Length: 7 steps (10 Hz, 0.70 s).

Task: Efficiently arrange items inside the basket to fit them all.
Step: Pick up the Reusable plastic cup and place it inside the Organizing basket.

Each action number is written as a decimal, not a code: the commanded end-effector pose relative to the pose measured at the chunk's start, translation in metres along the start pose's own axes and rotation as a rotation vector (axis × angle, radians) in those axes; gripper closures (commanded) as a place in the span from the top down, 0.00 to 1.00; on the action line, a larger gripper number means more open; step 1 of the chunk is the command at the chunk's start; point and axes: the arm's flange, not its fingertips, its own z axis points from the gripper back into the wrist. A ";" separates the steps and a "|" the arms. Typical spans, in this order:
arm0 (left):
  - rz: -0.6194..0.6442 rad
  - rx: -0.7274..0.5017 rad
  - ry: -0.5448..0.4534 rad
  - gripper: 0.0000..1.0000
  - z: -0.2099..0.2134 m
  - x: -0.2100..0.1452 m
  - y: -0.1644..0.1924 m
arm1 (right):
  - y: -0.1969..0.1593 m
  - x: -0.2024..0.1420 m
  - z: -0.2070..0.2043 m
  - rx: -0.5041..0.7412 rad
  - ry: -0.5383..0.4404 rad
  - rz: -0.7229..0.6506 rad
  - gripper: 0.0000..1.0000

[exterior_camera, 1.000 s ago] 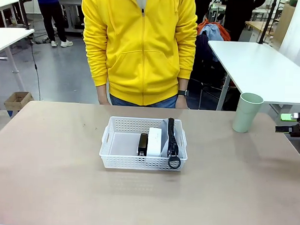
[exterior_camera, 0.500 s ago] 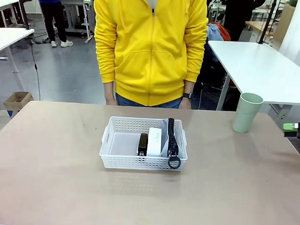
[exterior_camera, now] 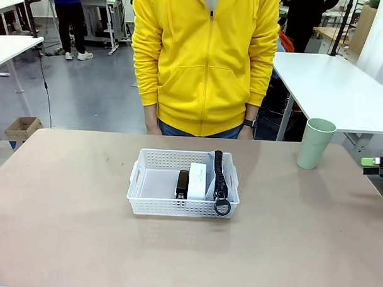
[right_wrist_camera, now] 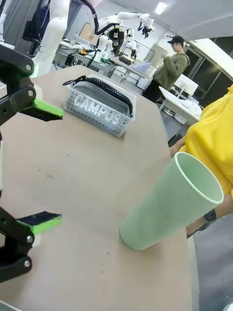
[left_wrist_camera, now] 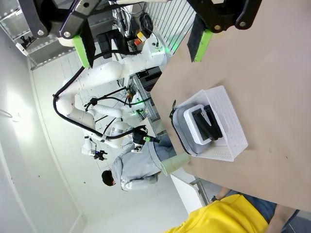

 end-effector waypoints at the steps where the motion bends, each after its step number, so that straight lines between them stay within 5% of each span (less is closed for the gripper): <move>1: 0.009 0.000 -0.012 1.00 -0.002 0.000 -0.003 | 0.000 0.000 0.000 -0.004 -0.002 0.000 1.00; 2: 0.009 0.000 -0.012 1.00 -0.002 0.000 -0.003 | -0.014 0.003 -0.016 -0.025 0.049 0.282 1.00; 3: 0.009 0.000 -0.012 1.00 -0.002 0.000 -0.003 | -0.024 0.003 -0.025 -0.069 0.051 0.402 1.00; 7: 0.009 0.000 -0.012 1.00 -0.002 0.000 -0.003 | -0.046 0.003 -0.055 -0.266 0.086 0.668 1.00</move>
